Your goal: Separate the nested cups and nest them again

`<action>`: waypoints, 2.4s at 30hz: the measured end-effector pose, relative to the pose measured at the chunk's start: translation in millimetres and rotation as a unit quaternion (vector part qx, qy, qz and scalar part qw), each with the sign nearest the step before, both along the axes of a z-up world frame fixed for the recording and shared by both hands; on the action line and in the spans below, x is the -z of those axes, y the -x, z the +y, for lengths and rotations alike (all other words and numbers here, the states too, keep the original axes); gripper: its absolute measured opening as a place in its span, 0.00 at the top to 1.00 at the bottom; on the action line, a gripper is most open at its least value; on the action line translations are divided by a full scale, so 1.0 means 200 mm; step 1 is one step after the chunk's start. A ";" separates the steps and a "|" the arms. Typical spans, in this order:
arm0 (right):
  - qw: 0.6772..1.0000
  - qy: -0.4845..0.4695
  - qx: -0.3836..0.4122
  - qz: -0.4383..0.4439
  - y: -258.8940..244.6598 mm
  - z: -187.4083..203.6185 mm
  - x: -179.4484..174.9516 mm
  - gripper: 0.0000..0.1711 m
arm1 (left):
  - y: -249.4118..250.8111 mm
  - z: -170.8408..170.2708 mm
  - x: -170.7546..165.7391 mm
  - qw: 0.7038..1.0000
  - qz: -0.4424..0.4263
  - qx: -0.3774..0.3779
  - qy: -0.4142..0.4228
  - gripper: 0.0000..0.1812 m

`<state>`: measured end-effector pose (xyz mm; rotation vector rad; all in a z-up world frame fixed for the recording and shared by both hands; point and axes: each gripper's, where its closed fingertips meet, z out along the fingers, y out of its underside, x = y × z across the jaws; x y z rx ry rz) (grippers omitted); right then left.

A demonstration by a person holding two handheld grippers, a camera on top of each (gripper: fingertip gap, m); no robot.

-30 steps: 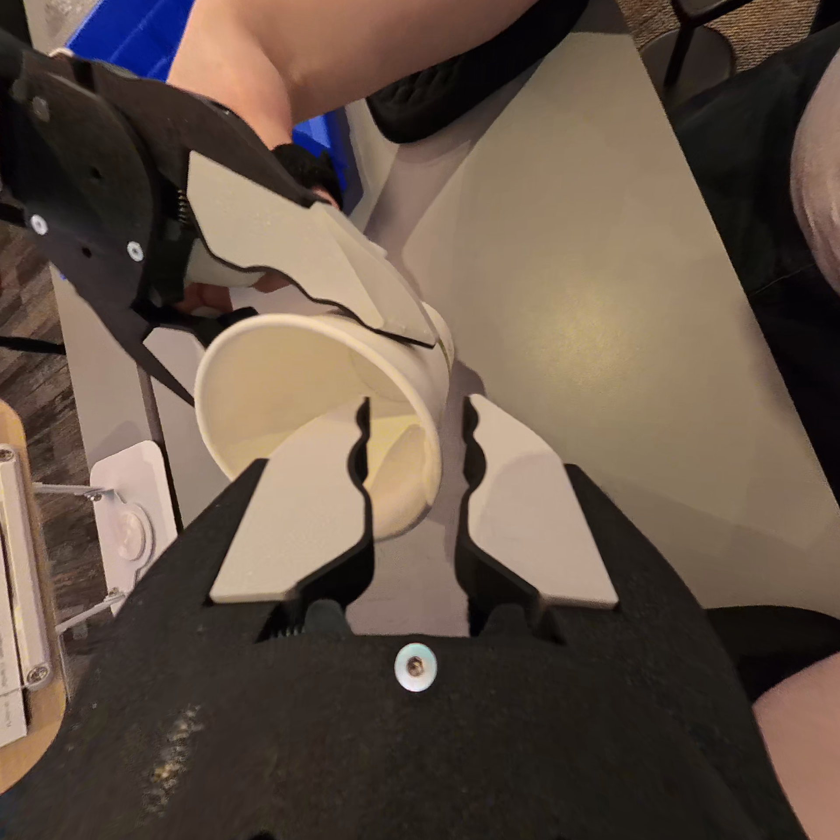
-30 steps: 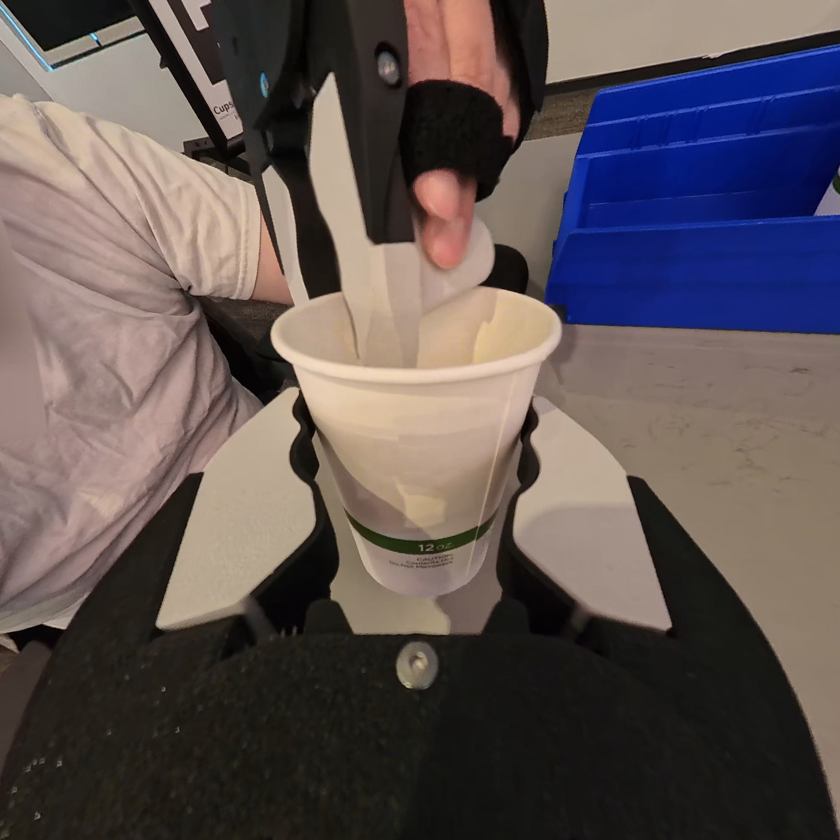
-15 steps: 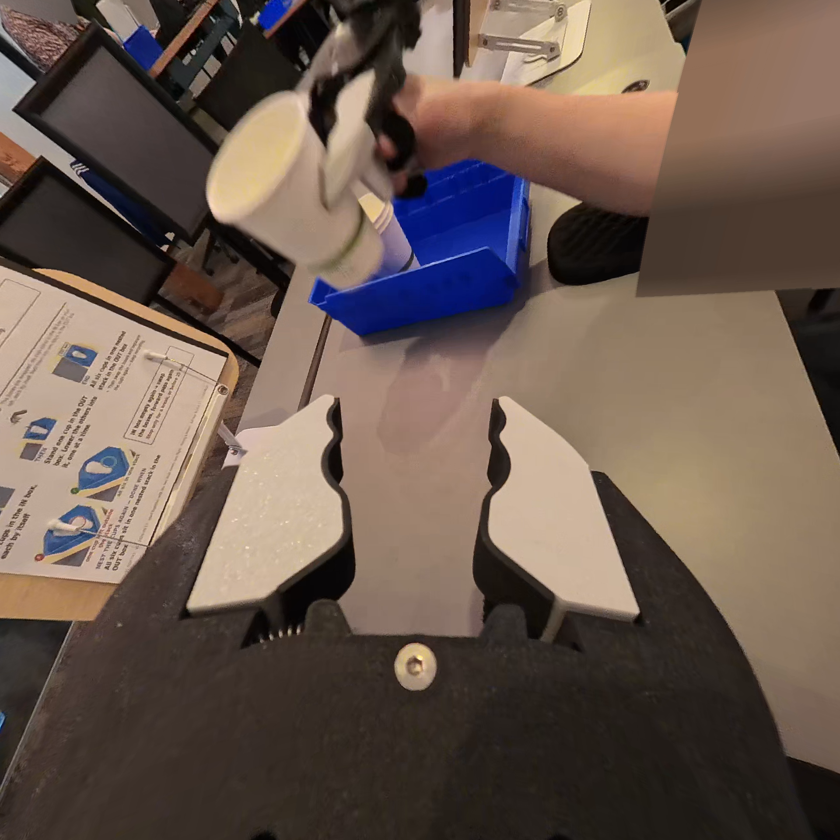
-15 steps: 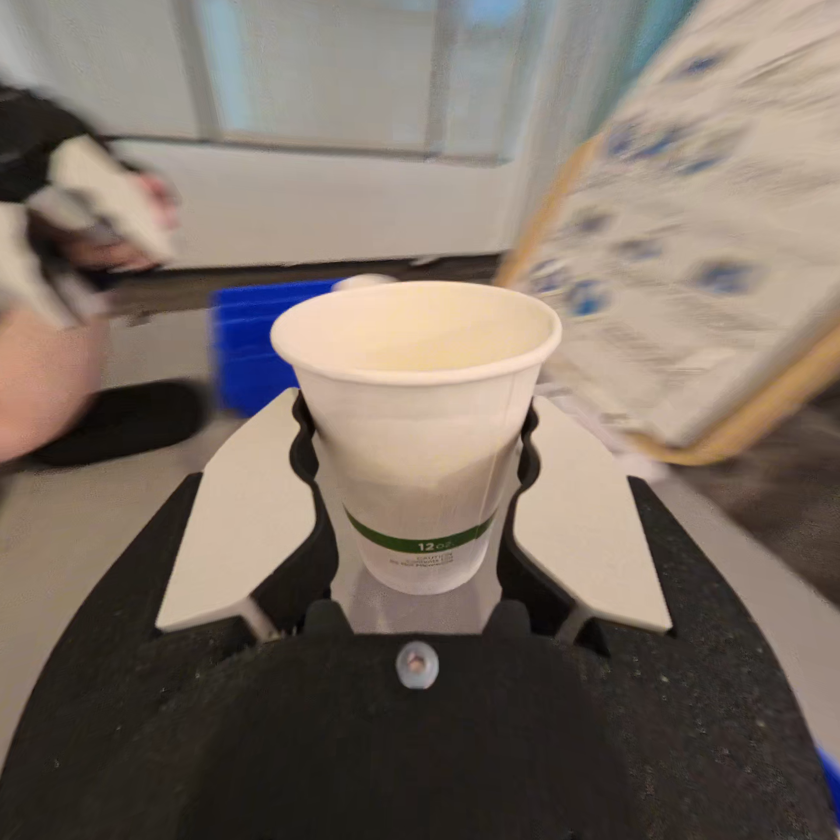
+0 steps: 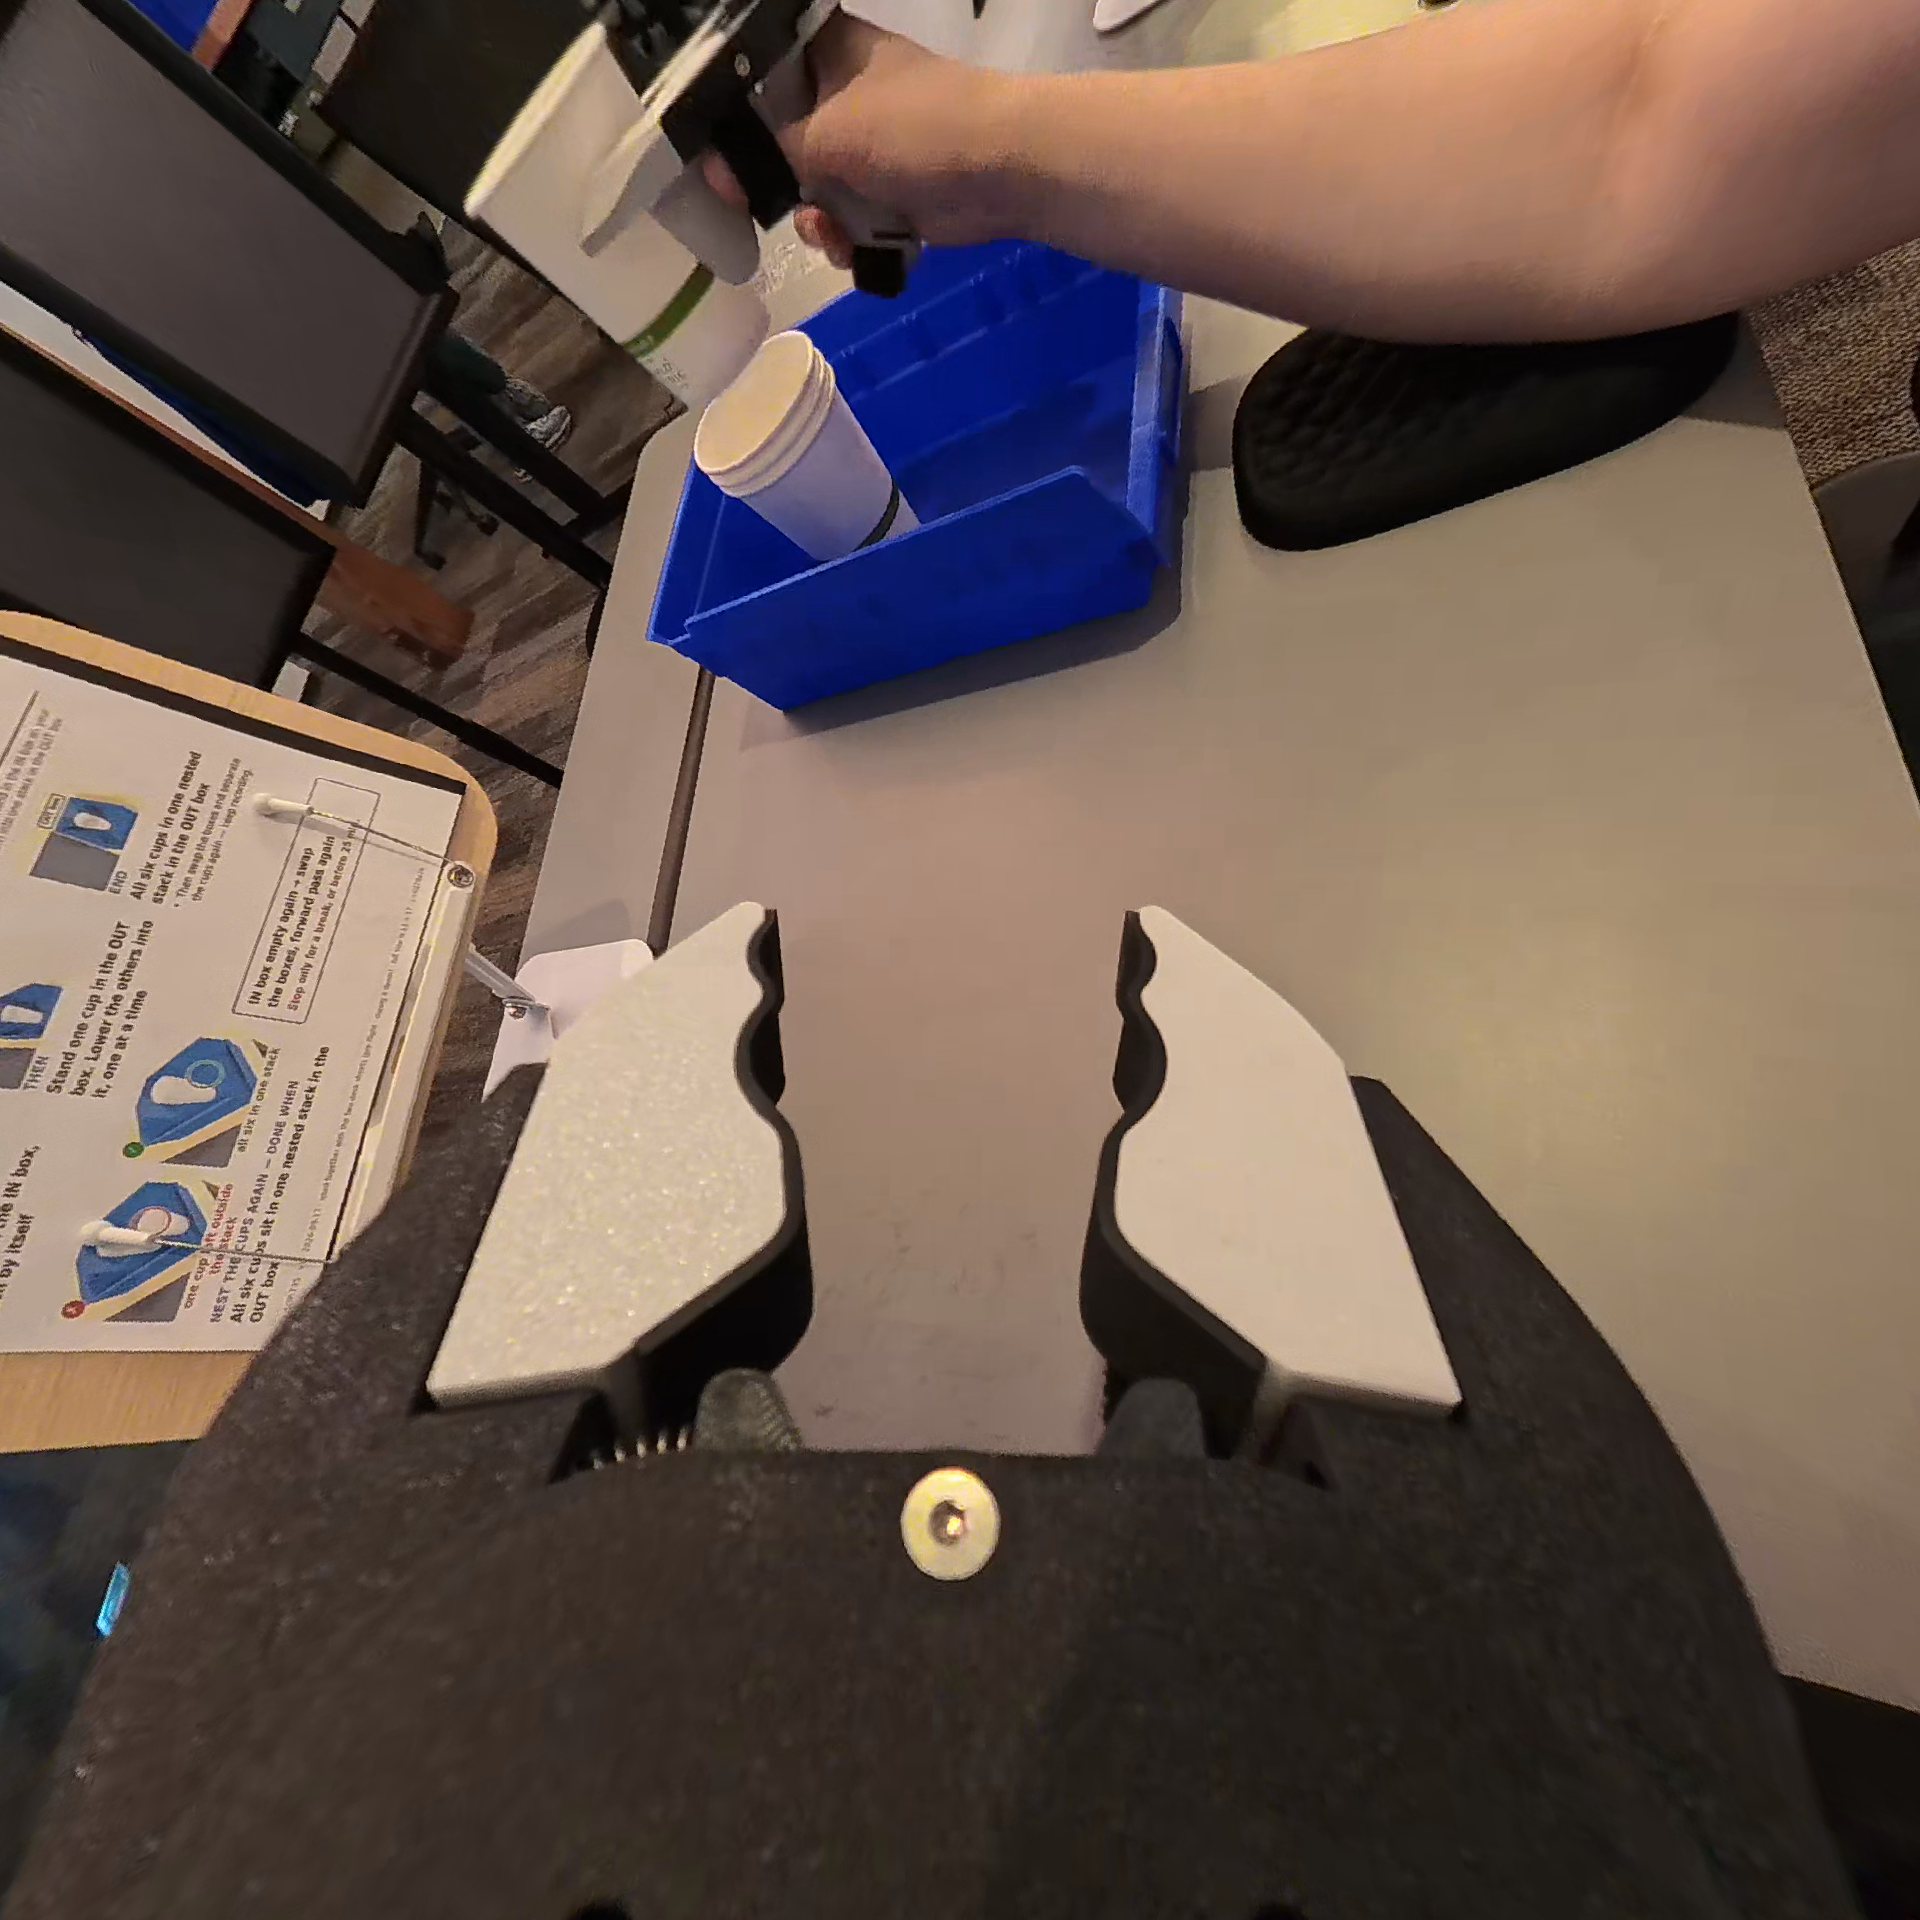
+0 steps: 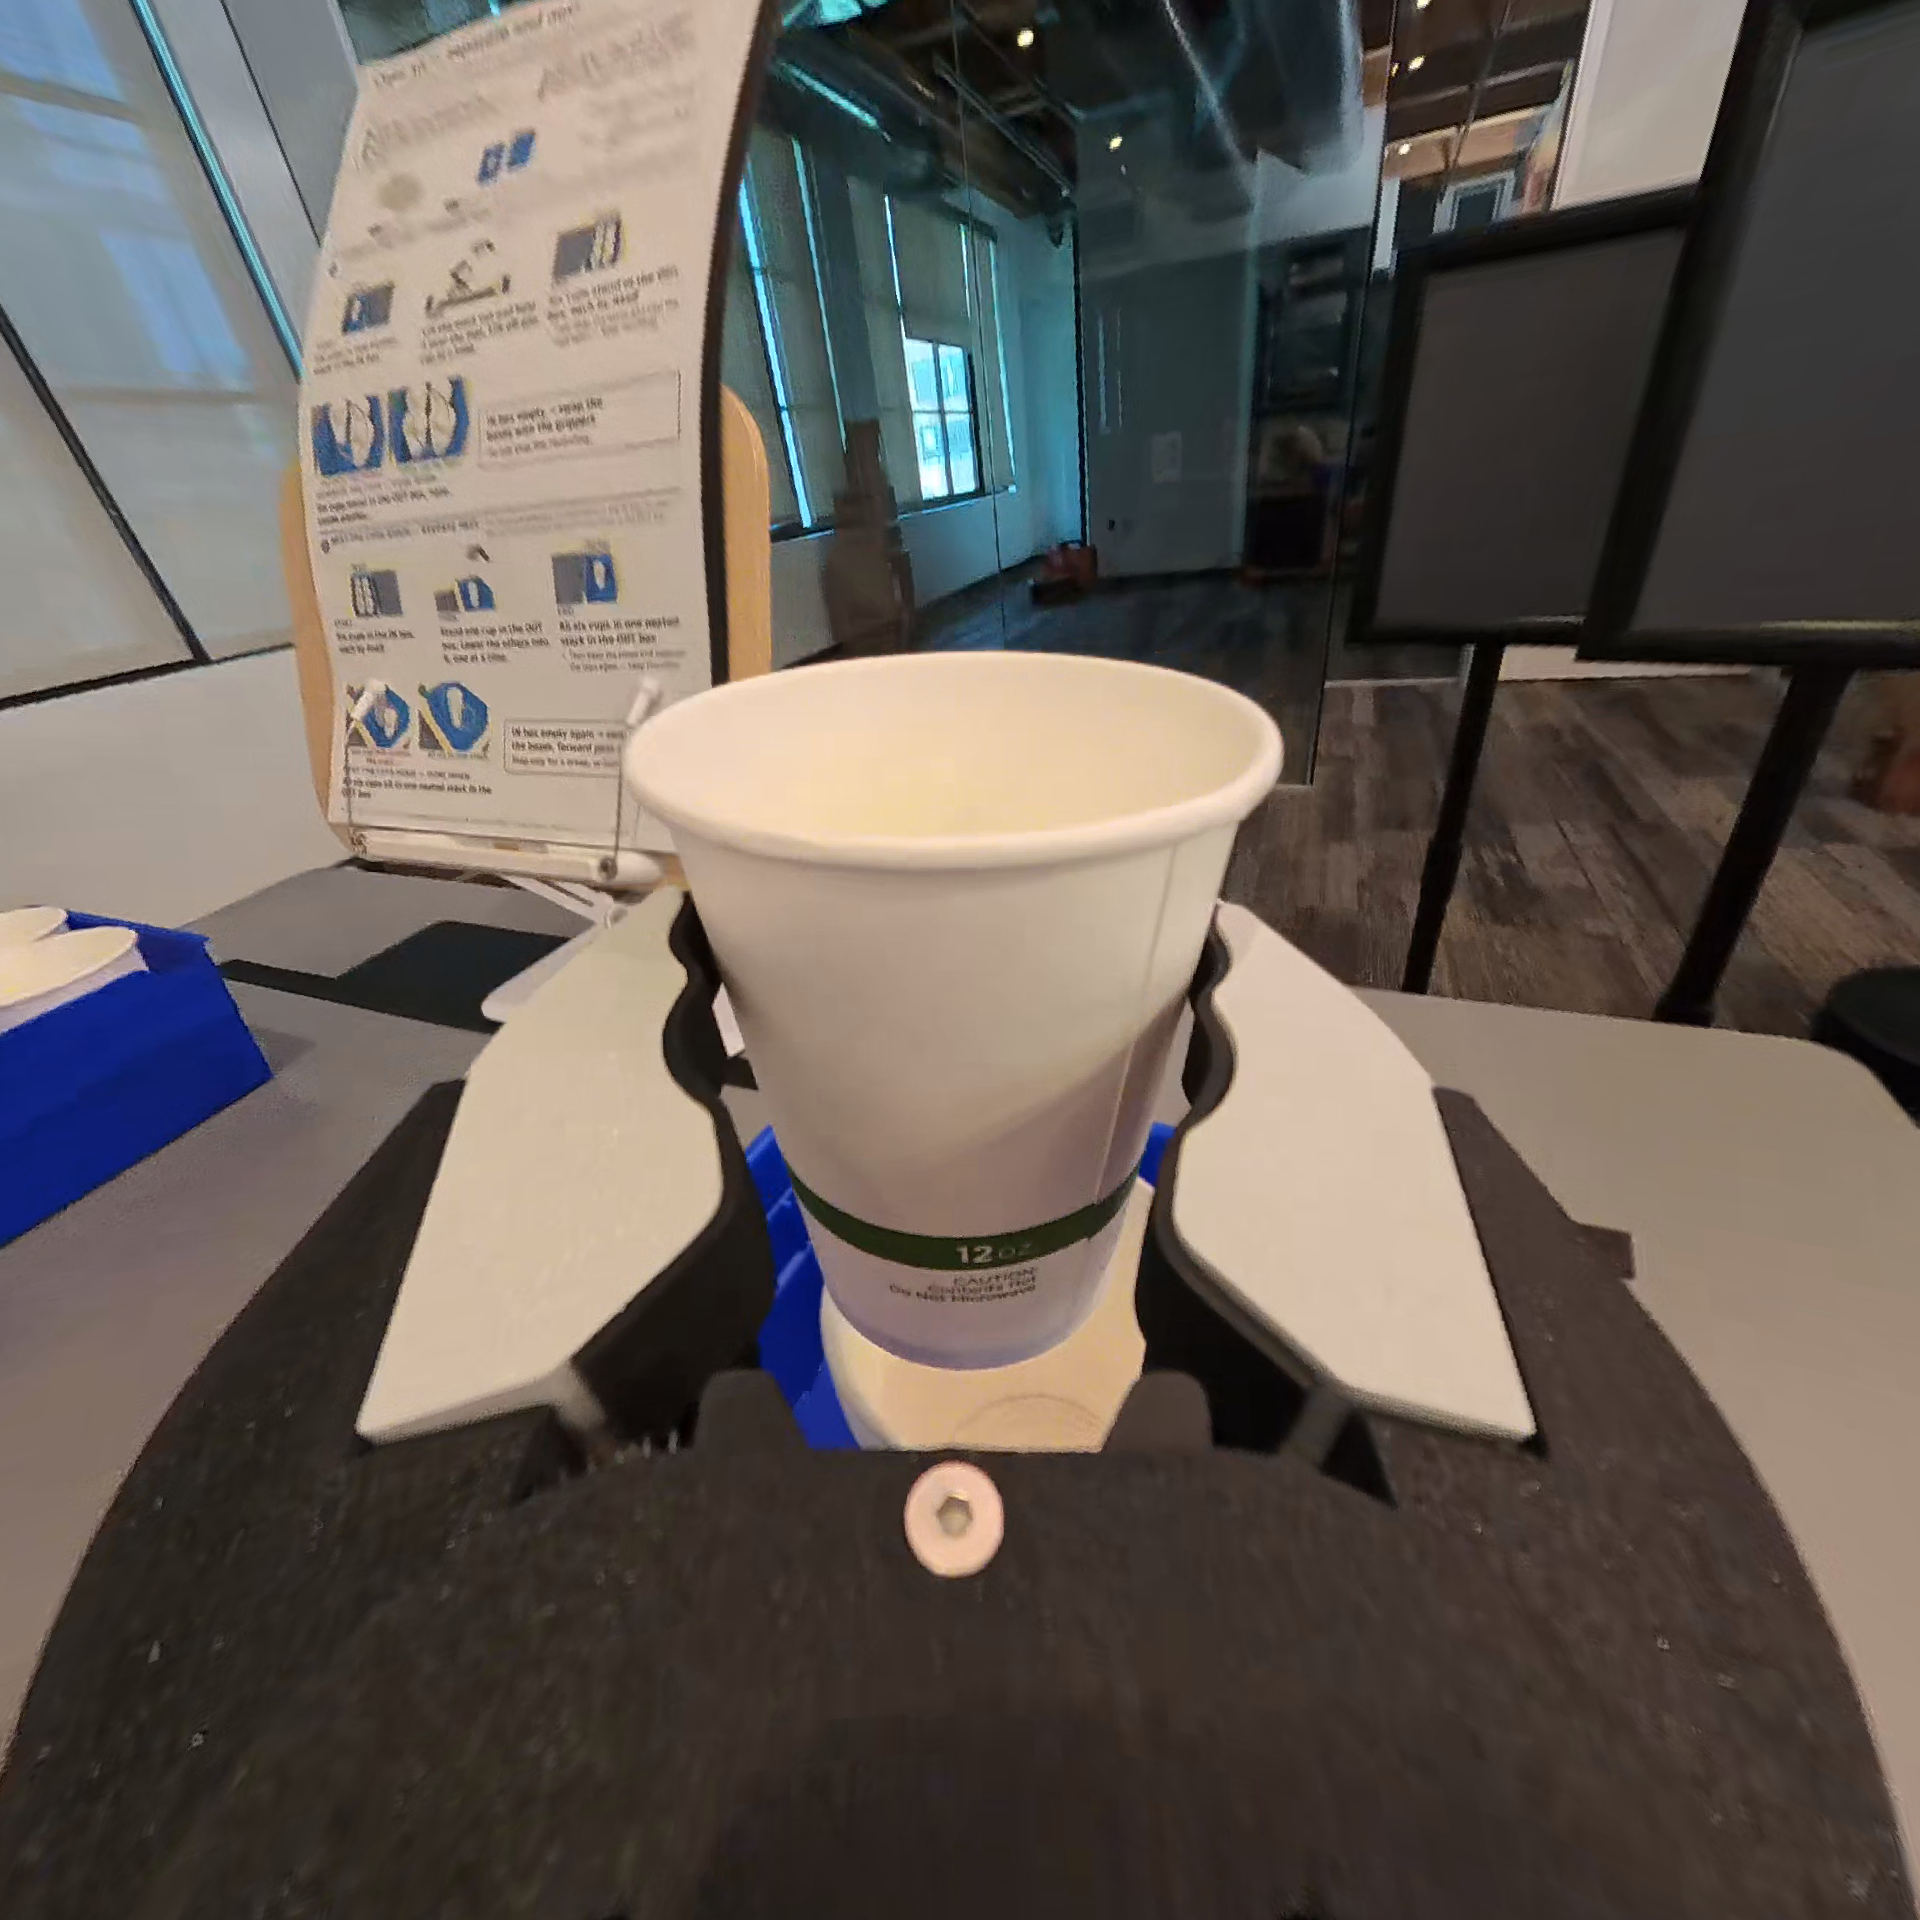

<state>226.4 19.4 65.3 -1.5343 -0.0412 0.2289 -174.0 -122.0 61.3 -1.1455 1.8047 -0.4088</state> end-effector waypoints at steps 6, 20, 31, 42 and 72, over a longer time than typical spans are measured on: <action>0.999 0.037 0.005 -0.014 -0.01 0.07 0.14 0.49 | -0.01 0.01 0.02 1.000 0.010 0.001 -0.001 0.66; 0.970 0.221 -0.002 -0.101 0.02 0.05 0.34 0.49 | -0.05 0.00 0.08 0.999 0.034 0.004 -0.002 0.68; 0.923 0.343 0.055 -0.163 0.00 -0.04 0.42 0.48 | -0.05 0.00 0.10 0.999 0.044 0.004 -0.004 0.68; 0.891 0.397 0.105 -0.192 -0.01 -0.12 0.41 0.48 | -0.04 0.01 0.10 0.999 0.049 -0.001 -0.009 0.69; 0.936 0.273 0.023 -0.222 0.39 -0.21 0.03 0.50 | 0.75 1.20 0.51 0.911 0.168 -0.370 -0.074 0.75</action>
